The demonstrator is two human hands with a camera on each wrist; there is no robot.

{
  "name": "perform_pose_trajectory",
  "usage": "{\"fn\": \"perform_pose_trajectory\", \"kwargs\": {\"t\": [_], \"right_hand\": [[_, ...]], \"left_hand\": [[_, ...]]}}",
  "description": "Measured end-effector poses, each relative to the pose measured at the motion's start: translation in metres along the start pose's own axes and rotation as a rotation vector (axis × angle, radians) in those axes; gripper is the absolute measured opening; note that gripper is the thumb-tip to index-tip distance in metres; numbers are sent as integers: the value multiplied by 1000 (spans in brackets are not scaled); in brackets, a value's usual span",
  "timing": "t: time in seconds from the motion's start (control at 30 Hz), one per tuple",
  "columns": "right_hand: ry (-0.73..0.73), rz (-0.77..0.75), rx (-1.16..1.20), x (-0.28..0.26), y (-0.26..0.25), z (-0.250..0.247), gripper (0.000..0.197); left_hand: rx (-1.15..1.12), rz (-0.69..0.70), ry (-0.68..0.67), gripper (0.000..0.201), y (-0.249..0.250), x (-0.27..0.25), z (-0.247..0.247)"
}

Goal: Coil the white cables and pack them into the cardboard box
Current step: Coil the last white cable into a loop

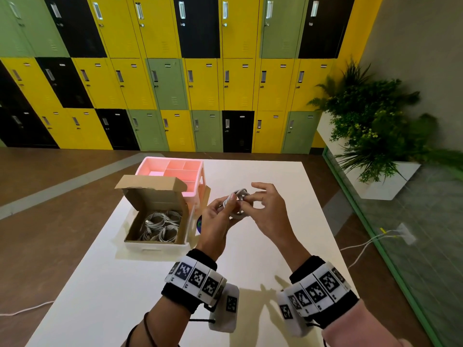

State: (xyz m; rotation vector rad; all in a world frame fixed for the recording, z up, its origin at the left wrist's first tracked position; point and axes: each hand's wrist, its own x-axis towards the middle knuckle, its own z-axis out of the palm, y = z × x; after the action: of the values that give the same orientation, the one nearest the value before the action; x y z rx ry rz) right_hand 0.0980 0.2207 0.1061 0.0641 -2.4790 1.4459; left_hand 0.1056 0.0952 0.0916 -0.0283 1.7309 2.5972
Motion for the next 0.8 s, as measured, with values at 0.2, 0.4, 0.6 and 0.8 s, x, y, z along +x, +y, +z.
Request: {"fn": "perform_pose_trajectory", "kwargs": {"t": [0.2, 0.4, 0.6, 0.8], "right_hand": [[-18, -70, -300, -6, -1, 2, 16], [-68, -192, -541, 1, -6, -6, 15], [-146, -242, -495, 7, -10, -9, 18], [-220, -247, -464, 8, -4, -15, 15]], "left_hand": [[170, 26, 73, 32, -2, -1, -1], [487, 23, 15, 18, 0, 7, -12], [417, 35, 44, 20, 5, 3, -17], [355, 32, 68, 20, 3, 3, -22]]}}
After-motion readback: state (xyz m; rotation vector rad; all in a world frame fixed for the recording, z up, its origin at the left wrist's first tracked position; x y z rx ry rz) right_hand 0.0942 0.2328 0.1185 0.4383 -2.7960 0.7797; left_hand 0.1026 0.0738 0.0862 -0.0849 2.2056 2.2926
